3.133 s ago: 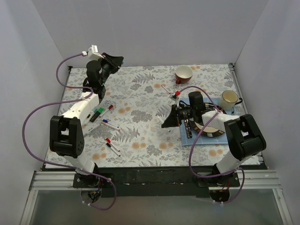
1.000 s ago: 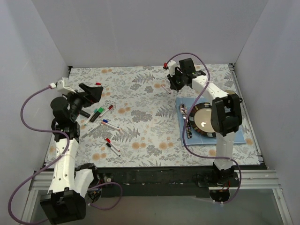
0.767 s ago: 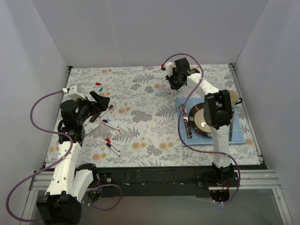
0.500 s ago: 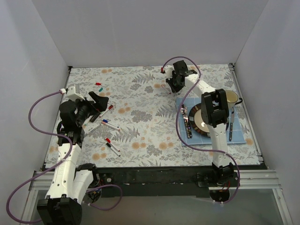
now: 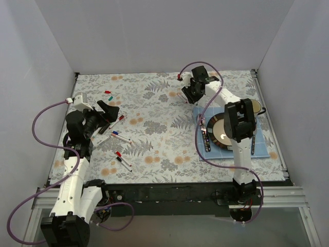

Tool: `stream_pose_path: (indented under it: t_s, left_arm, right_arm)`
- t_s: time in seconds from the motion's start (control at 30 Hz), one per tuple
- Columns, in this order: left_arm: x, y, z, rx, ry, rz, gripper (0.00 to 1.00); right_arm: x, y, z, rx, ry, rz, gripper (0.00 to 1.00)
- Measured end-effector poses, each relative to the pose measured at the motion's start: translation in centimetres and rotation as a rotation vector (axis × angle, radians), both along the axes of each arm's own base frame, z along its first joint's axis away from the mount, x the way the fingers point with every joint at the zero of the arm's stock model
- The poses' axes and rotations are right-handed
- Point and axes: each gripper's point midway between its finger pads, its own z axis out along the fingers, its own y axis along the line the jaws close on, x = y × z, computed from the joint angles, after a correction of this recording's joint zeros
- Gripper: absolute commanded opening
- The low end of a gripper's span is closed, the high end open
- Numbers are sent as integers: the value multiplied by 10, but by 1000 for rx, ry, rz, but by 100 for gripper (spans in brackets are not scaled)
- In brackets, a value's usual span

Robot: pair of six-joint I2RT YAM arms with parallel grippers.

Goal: Open the pen caps

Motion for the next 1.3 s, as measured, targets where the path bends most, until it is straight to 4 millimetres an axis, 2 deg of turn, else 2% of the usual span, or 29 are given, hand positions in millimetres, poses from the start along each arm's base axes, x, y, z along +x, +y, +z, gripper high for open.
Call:
stream_pose_path:
  t_s: [0.07,0.23,0.3,0.37,0.43,0.53,0.63,0.73,0.8,0.87,1.1,1.2,1.3]
  left_arm:
    - [1,-2,-5,-4,15,-10,94]
    - [4,-8,-18,-31,66,-41,85]
    - [7,-9,-26,-59,102,-37,75]
    - [9,-10,-41,-114,166,-21,63]
    - [9,-12,-60,-180,260,3,54]
    - [6,-15,-89,-268,406,44,50]
    - [2,-15,-104,-321,494,87,47]
    - [4,-10,-109,-324,519,128,50]
    - [13,-8,-115,-263,543,122,51]
    - [27,-10,-120,-167,571,58,56]
    - [82,-28,-121,234,545,-185,56]
    - [100,-35,-144,406,590,-242,56]
    - [101,-32,-176,541,673,-273,55]
  right_arm:
    - [-15,1,20,34,-3,21,42]
    - [-79,13,112,215,-77,159,42]
    - [-108,17,146,295,-134,230,42]
    - [-140,18,162,357,-162,287,45]
    - [-170,17,163,403,-168,331,50]
    - [-202,15,142,447,-131,368,51]
    - [-219,14,121,473,-82,381,51]
    - [-225,14,115,493,-56,390,51]
    - [-225,18,119,515,-66,410,51]
    - [-227,20,122,530,-64,425,51]
    - [-234,25,127,574,-51,466,51]
    - [-237,27,132,587,-56,480,51]
    - [-241,28,137,602,-64,495,51]
